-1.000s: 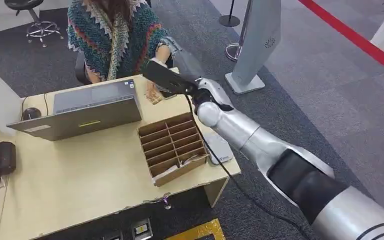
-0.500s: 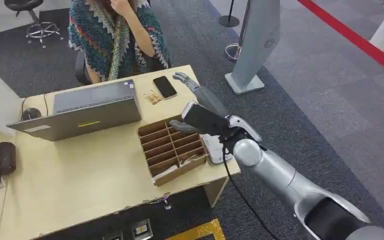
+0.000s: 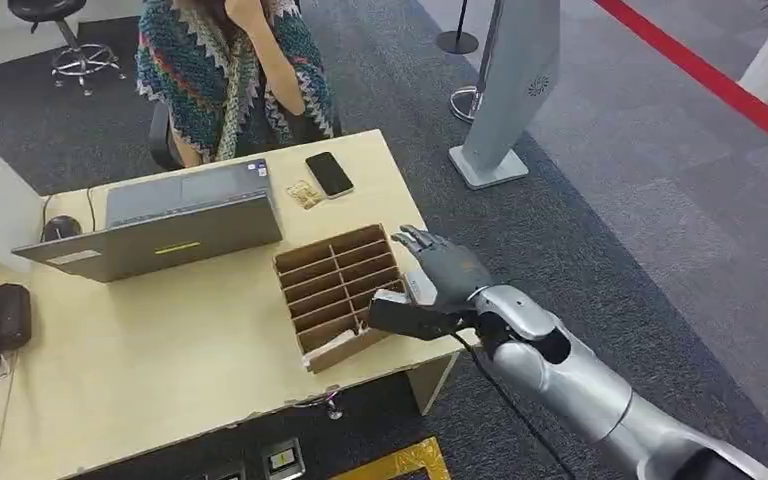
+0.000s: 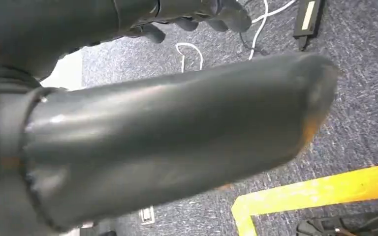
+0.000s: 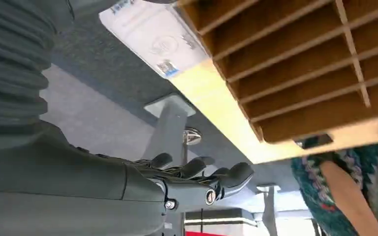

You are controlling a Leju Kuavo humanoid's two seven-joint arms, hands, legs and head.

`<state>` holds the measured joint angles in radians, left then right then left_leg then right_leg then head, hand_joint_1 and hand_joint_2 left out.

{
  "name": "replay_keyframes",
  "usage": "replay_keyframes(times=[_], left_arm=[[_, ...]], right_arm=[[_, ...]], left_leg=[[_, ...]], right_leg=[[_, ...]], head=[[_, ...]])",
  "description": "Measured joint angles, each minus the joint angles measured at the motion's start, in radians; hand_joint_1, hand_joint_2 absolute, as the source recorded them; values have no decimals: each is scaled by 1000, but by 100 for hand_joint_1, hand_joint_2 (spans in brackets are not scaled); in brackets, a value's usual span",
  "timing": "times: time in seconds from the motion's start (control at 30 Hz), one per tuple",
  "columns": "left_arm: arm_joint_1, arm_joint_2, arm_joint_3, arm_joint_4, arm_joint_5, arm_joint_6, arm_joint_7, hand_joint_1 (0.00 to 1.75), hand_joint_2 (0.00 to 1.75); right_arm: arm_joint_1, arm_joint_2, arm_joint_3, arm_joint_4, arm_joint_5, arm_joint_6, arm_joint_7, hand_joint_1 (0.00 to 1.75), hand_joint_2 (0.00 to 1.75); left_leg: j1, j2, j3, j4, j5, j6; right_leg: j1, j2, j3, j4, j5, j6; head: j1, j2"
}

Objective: Pass the card to the sensor for recognition and then transmit it.

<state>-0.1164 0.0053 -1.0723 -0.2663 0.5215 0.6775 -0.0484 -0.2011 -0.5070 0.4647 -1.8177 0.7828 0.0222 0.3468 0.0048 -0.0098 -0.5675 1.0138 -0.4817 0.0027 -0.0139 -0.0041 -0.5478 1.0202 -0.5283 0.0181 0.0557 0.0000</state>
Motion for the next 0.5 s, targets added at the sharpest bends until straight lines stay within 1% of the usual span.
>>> replay_keyframes(times=[0.2,0.33,0.5], left_arm=[[0,0,0,0,4,1,0,0,0],[0,0,0,0,6,0,0,0,0],[2,2,0,0,6,0,0,0,0]], right_arm=[[4,-16,53,0,74,63,34,0,175],[6,-21,85,0,77,78,37,0,175],[9,-25,112,0,77,78,39,0,175]], left_leg=[[0,1,0,0,0,0],[0,1,0,0,0,0],[0,1,0,0,0,0]], right_leg=[[0,1,0,0,0,0],[0,1,0,0,0,0],[0,1,0,0,0,0]], head=[[0,0],[0,0],[0,0]])
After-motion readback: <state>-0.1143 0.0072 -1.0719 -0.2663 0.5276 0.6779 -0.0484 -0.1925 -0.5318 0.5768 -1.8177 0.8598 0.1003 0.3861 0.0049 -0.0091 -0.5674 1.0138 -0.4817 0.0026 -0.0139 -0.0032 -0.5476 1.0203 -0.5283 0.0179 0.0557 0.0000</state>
